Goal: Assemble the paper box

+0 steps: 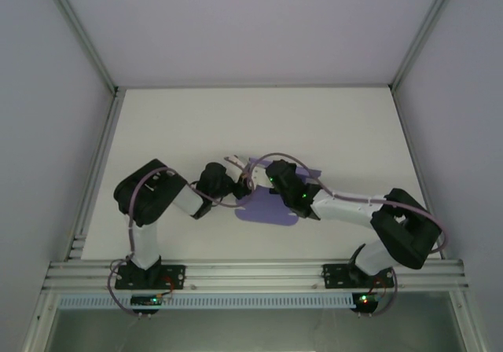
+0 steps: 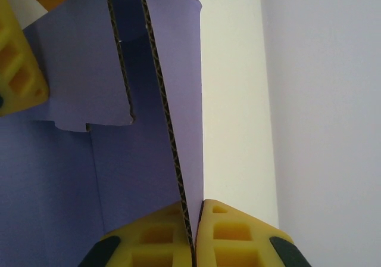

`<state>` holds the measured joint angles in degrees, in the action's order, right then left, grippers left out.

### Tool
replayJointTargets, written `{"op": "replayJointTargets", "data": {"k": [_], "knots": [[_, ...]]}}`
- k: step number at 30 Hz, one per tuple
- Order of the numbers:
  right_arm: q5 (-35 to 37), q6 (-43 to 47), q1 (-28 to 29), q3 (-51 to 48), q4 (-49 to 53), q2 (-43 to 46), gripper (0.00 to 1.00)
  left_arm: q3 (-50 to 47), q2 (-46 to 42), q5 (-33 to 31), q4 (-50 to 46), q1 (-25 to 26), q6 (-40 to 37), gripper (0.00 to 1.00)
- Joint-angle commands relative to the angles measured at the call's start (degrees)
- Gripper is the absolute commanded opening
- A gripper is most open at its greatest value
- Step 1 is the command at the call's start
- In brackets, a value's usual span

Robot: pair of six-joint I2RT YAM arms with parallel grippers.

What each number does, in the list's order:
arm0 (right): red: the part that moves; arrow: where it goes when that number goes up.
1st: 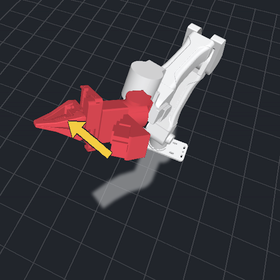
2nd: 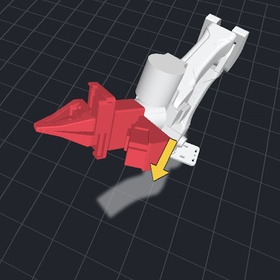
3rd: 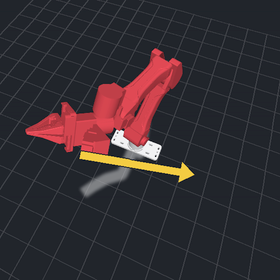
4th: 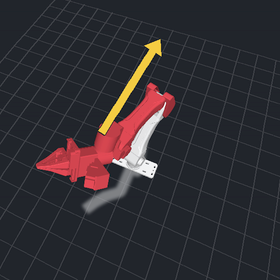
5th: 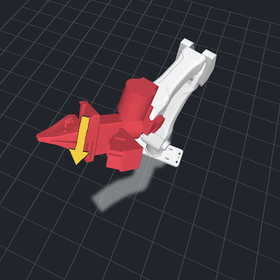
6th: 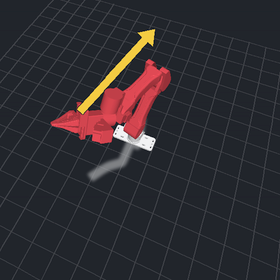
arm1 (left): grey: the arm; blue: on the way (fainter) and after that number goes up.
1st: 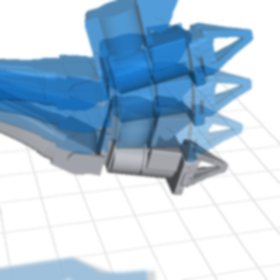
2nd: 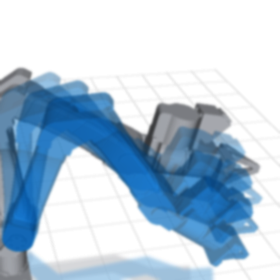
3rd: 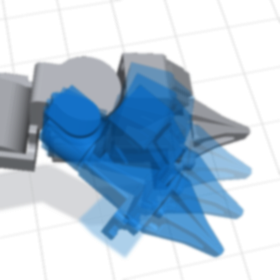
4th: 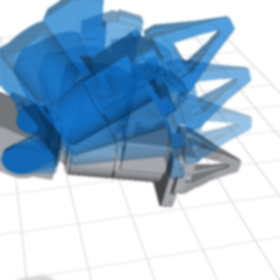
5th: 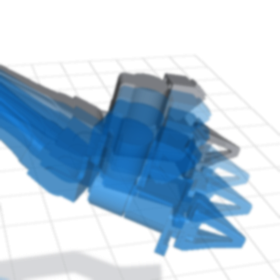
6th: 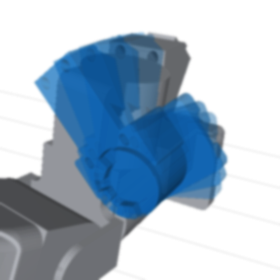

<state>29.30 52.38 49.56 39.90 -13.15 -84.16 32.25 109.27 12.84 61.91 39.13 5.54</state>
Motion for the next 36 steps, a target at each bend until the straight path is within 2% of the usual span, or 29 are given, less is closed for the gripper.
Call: {"op": "replayJointTargets", "data": {"k": [1,8,11,15,20,25,26,29,30,32,36], "knots": [[-20.09,-4.19,1.94,-0.82,14.75,-2.25,0.00,2.70,-0.49,-2.47,15.80,0.26,-1.08,0.52],[-21.92,-4.70,1.43,0.89,18.46,-2.50,0.00,3.00,1.12,-3.53,19.88,0.62,-1.11,0.51],[-20.33,-4.83,1.74,1.02,18.13,-2.91,0.00,5.69,1.45,-4.65,16.93,0.78,-0.57,0.44],[-17.88,-4.90,3.14,0.21,16.53,-4.34,0.00,8.00,2.08,-3.80,16.02,1.66,0.37,0.26],[-13.53,-5.28,4.36,-1.51,11.84,-6.13,0.00,7.59,2.09,-1.88,18.54,2.37,0.68,0.19],[-7.04,-5.51,6.01,-1.93,7.61,-7.08,0.02,8.17,0.29,-6.77,13.99,4.46,0.88,0.06],[-6.47,-5.70,6.39,-2.08,7.16,-6.86,0.07,8.52,0.15,-8.28,12.83,4.91,0.55,0.02],[-5.24,-6.63,7.43,-3.30,4.99,-4.33,0.38,8.58,0.15,-11.19,11.08,5.60,0.47,0.00],[-4.67,-6.76,7.78,-3.72,4.23,-2.67,0.55,8.30,0.28,-11.90,11.03,5.60,0.82,0.00],[-4.92,-7.77,8.42,-4.15,4.42,0.96,0.99,7.79,0.17,-12.47,10.76,5.54,1.28,0.00],[-4.84,-11.86,8.97,-5.91,5.94,9.70,0.99,7.05,-1.02,-13.24,8.72,5.55,1.56,0.00]]}}
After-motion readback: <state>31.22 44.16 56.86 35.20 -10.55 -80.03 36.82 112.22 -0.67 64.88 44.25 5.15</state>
